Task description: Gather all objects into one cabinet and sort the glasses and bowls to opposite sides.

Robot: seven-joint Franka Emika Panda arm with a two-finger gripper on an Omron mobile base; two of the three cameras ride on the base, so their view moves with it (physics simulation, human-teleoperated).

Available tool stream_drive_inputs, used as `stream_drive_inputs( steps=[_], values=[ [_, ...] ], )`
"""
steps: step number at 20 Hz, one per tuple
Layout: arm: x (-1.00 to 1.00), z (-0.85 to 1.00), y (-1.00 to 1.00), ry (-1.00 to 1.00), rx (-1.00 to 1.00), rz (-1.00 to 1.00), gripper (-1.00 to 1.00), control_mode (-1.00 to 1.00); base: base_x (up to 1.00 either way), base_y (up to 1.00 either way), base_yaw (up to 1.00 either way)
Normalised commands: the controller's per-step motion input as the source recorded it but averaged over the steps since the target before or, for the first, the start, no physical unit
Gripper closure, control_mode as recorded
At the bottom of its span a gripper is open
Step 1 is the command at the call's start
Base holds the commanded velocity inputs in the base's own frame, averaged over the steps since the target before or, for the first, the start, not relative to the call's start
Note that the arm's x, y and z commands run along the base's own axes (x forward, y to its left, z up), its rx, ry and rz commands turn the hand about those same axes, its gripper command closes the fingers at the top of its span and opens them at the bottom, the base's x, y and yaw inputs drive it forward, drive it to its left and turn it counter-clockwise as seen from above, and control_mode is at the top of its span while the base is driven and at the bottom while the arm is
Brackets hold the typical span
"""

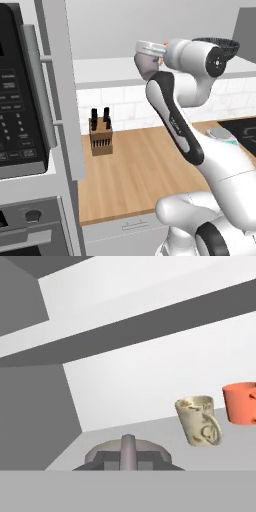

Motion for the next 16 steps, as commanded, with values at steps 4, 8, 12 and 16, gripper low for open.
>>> stream_drive_inputs(
  steps=[4, 8, 12, 16],
  values=[
    [0.77, -0.07, 0.37, 0.0, 0.0, 0.0, 1.0, -1.0, 0.0, 0.0, 0.0],
    [0.81, -0.17, 0.33, 0.0, 0.0, 0.0, 1.0, -1.0, 0.0, 0.0, 0.0],
    [0.66, -0.24, 0.24, 0.0, 0.0, 0.0, 1.0, -1.0, 0.0, 0.0, 0.0],
    [0.45, 0.0, 0.0, 0.02, 0.0, 0.0, 1.0, -1.0, 0.0, 0.0, 0.0]
  ],
)
